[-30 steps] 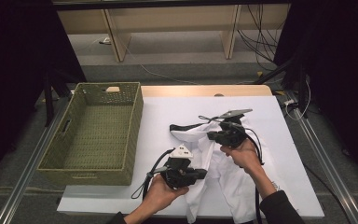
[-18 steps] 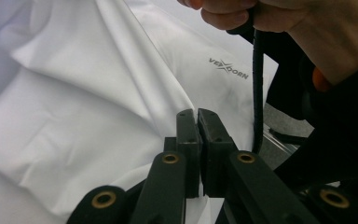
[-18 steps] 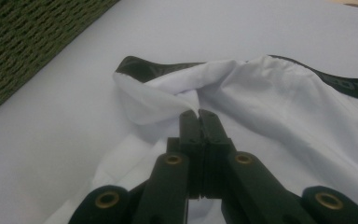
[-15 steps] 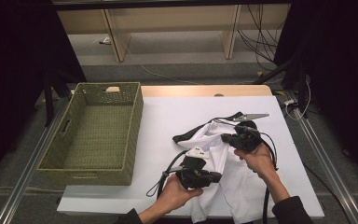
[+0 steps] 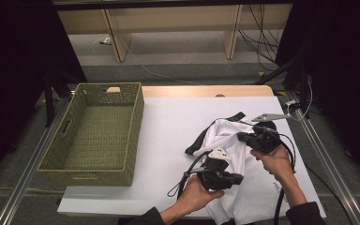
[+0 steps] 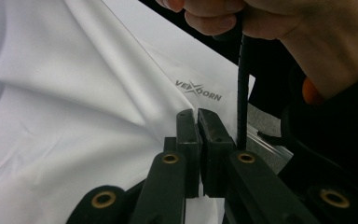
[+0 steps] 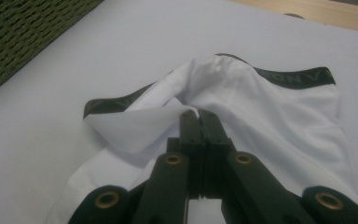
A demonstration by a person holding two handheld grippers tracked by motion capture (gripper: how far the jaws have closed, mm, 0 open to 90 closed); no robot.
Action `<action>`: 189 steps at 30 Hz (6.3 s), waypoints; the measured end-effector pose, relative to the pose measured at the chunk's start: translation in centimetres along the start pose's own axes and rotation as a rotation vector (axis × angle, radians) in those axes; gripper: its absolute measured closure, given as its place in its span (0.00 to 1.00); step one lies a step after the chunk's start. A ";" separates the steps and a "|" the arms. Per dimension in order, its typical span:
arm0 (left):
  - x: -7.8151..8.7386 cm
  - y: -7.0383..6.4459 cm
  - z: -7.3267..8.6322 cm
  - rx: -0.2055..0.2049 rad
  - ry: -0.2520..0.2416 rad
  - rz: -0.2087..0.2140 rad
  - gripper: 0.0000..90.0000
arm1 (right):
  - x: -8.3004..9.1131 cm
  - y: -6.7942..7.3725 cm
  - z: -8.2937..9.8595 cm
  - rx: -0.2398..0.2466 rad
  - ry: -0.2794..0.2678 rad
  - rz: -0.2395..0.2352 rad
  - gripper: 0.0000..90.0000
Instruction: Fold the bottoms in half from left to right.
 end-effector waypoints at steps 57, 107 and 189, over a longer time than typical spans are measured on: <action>8.9 7.5 4.5 0.014 -0.052 -0.285 0.25 | -1.8 -7.9 6.4 -0.084 0.202 0.161 0.99; 12.9 8.9 7.3 0.072 -0.106 -0.328 0.19 | -9.4 6.6 4.0 0.353 0.326 -0.014 0.85; 12.0 9.4 8.0 0.076 -0.079 -0.339 0.19 | -6.0 -12.4 -1.7 -0.239 0.077 0.189 0.44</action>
Point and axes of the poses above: each handheld gripper's, and its own axes: x roughly backward along the jaws, z roughly out of its underside, y roughly to its left, the point moved 8 cm from there along -x, roughly forward along the jaws, and after that the axes turned 1 degree about -y, right-handed, at the moved point
